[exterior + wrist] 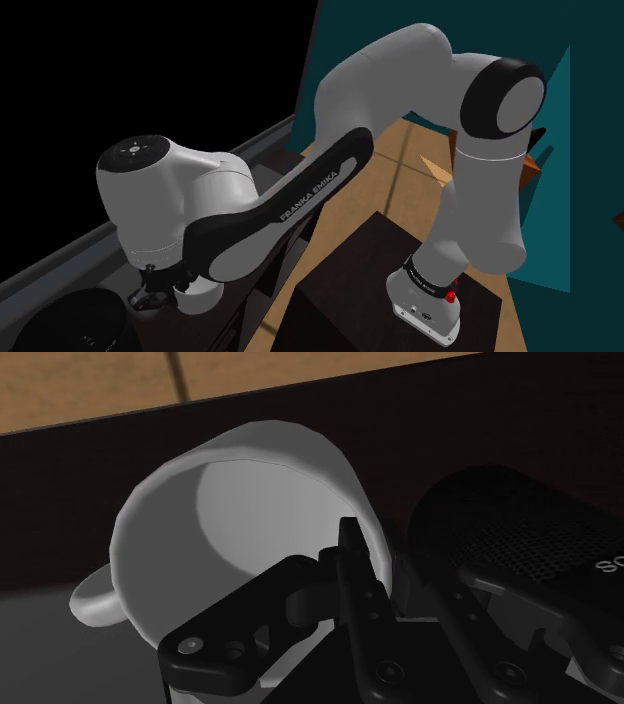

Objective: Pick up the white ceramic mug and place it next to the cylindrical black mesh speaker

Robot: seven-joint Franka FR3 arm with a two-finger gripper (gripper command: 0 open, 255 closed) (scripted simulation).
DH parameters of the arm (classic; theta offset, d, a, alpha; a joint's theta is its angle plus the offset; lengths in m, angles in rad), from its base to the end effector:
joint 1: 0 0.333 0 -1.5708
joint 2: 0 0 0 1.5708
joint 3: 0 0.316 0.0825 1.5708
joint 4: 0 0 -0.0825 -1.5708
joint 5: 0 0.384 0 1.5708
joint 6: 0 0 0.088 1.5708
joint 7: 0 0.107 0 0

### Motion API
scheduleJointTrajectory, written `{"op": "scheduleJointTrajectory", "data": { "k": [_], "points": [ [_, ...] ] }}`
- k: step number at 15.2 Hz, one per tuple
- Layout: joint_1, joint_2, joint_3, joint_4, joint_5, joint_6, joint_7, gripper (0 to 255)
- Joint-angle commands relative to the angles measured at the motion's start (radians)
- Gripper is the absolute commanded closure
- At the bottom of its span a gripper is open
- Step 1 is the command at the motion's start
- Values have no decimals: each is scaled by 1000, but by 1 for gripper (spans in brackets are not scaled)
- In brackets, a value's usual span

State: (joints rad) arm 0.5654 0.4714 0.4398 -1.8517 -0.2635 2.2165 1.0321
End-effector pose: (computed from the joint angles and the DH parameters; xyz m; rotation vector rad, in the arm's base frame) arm 0.3610 0.5200 0.2840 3.0892 0.1566 -0.0281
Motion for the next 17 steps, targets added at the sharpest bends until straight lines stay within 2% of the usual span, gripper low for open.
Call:
{"op": "scheduleJointTrajectory", "data": {
  "k": [1,17],
  "points": [
    [4,16,-6,-7,-10,22,6,255],
    [44,167,-62,-9,-87,166,55,255]
  ]
}}
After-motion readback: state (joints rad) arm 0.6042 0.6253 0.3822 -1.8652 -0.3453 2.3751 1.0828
